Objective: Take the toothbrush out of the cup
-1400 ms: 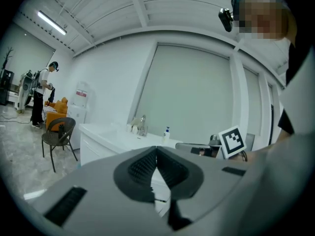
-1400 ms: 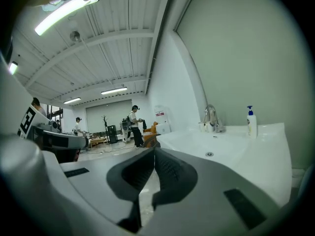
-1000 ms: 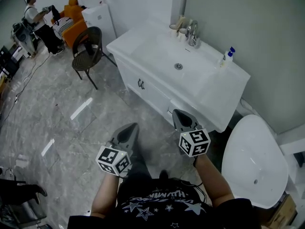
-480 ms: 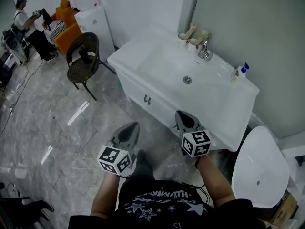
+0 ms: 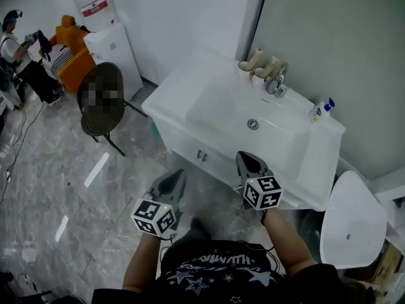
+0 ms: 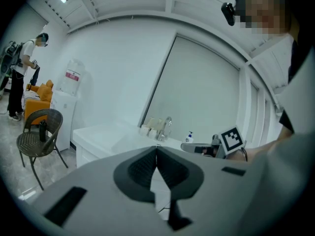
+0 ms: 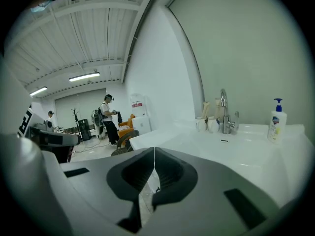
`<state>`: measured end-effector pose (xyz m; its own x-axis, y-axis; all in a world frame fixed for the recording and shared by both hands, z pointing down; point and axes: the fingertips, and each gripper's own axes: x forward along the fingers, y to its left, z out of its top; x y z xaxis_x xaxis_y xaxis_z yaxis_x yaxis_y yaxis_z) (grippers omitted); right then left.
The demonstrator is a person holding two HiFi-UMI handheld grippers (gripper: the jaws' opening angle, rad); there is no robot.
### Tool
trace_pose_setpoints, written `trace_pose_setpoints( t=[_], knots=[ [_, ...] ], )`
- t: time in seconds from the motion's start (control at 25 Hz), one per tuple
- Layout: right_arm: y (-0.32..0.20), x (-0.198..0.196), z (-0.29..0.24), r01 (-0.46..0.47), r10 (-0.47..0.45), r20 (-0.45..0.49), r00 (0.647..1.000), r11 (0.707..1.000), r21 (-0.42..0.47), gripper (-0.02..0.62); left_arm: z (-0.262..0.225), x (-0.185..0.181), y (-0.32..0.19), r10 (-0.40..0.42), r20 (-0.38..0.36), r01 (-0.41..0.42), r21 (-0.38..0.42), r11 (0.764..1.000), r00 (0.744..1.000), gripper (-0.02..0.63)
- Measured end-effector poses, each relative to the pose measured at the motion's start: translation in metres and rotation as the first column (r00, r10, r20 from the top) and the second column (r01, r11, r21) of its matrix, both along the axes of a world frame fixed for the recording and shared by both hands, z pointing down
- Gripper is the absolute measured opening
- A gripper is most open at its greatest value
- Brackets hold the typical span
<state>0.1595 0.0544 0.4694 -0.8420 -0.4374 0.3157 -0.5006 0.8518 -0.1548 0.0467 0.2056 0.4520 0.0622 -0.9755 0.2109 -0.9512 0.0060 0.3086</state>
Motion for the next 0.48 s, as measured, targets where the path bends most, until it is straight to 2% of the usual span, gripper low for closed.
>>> trace_pose_setpoints(
  t=[0.24,0.48],
  knots=[
    [-0.001,-0.034,0.015,-0.013,0.012,-0.028,1.0,1.0,-0.011,0.014,0.014,-0.044,-0.006,0.005,-0.019,-0.005,-0.025,1.0,1.0,0.018],
    [-0.008,-0.048,0.03,-0.023,0.021,-0.046,0.999,0.999,-0.033,0.015,0.031,-0.058,-0.015,0.03,-0.026,-0.032,-0.067,0.997,0.999,0.018]
  ],
)
